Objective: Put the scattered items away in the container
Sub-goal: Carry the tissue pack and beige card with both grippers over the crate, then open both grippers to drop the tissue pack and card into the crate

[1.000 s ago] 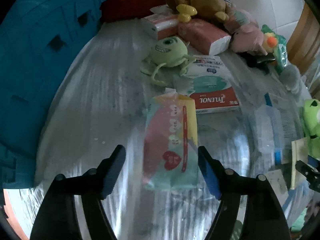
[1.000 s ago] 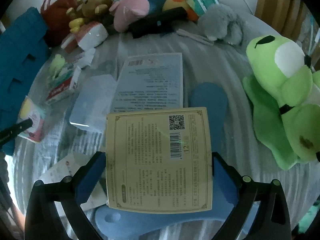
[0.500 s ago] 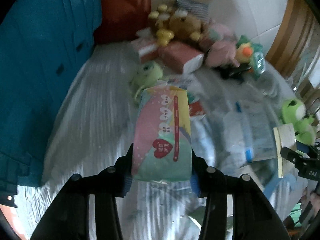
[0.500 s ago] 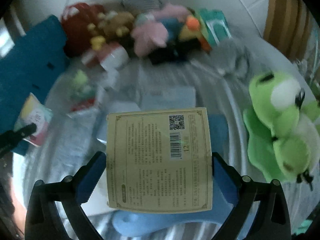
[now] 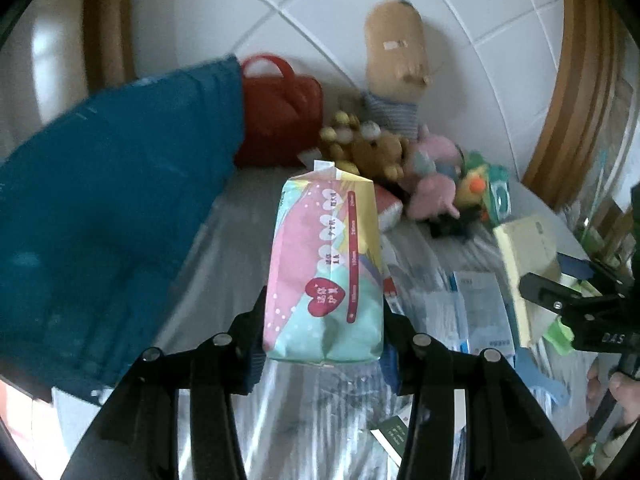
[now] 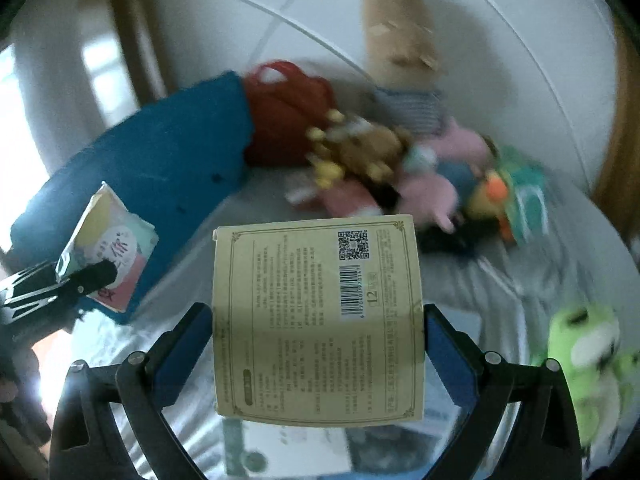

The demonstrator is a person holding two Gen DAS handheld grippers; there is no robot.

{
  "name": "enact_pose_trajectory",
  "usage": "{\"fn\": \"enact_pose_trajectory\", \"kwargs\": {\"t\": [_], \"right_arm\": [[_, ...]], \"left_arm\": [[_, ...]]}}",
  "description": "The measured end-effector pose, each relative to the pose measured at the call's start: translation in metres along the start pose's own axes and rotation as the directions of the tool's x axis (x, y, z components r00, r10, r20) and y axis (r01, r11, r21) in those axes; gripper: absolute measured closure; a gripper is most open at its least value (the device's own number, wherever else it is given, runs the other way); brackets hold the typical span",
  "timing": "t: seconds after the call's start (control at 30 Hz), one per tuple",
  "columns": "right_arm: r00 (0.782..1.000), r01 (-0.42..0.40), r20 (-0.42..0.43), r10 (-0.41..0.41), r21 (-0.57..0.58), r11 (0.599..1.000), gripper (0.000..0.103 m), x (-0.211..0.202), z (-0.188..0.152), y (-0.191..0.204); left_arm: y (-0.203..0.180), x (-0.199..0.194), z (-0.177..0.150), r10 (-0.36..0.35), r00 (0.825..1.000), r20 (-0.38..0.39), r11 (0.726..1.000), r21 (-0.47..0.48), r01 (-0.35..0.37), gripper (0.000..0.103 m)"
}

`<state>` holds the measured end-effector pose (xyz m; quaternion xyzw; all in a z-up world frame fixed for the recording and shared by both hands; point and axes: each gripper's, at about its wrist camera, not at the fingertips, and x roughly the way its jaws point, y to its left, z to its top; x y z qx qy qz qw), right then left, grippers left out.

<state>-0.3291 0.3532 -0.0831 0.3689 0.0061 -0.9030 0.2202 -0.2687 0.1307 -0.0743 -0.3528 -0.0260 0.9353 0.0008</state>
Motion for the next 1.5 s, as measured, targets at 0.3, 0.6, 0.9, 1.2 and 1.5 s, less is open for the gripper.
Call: {"fn": "enact_pose_trajectory", "kwargs": {"t": [0.3, 0.6, 0.9, 1.2, 1.5], "right_arm": [[0.982, -0.126, 0.115, 0.15, -0.196, 0.972, 0.001, -0.003, 0.065, 0.095], [0.928, -0.247, 0.201, 0.314, -0.301, 0.921, 0.001, 0.002, 0.127, 0.205], [0.905, -0.287, 0.221, 0.365, -0.318, 0.904, 0.001, 0.047, 0.189, 0.298], [0.944, -0.295, 0.048, 0.326, -0.321, 0.9, 0.001, 0.117, 0.233, 0.362], [0.976, -0.217, -0.057, 0.21, -0.347, 0.912, 0.0, 0.163, 0.233, 0.39]], "left_arm": [[0.056, -0.075, 0.022, 0.148, 0.978, 0.149, 0.987, -0.079, -0.137, 0.058], [0.139, -0.128, 0.051, 0.295, 0.923, 0.246, 0.948, -0.195, -0.251, 0.058], [0.253, -0.115, 0.092, 0.389, 0.902, 0.187, 0.91, -0.23, -0.345, 0.058], [0.34, -0.06, 0.116, 0.371, 0.929, 0.001, 0.908, -0.211, -0.362, 0.058], [0.354, -0.04, 0.112, 0.333, 0.943, -0.027, 0.926, -0.18, -0.332, 0.006]]}}
